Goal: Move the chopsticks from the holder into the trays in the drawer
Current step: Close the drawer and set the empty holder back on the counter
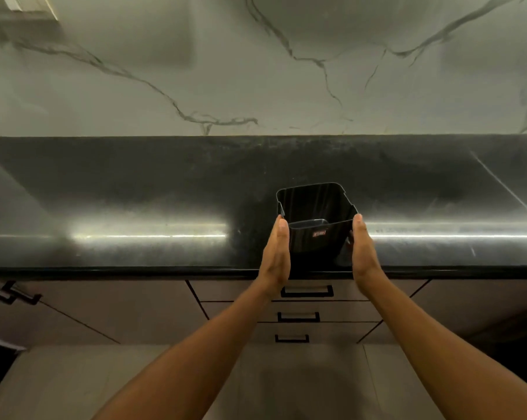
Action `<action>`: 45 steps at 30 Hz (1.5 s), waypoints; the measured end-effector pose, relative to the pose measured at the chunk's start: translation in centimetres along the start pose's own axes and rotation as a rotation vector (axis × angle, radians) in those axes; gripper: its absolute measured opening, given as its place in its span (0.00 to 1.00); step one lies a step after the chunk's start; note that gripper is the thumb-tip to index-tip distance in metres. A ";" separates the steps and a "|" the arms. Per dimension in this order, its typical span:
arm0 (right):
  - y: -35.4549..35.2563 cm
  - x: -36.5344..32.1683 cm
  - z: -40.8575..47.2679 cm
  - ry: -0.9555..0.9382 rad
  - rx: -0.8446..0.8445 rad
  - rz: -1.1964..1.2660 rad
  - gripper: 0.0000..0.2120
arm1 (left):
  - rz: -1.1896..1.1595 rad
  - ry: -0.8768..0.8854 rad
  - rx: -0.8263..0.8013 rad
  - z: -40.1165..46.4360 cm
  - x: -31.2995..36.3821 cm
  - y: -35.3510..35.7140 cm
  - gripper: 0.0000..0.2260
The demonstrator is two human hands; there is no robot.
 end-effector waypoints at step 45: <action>-0.1 -6.2 42.1 -0.074 -0.152 -0.116 0.32 | -0.053 0.011 0.166 42.6 3.7 -10.6 0.25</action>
Point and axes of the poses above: each hand's wrist, its own z-axis towards the middle knuckle, its own y-axis out of the palm, x = y × z, the point moved 2 cm from there along z, towards the middle knuckle, and after that the axes turned 11 degrees about -x, right-handed, at the moved point
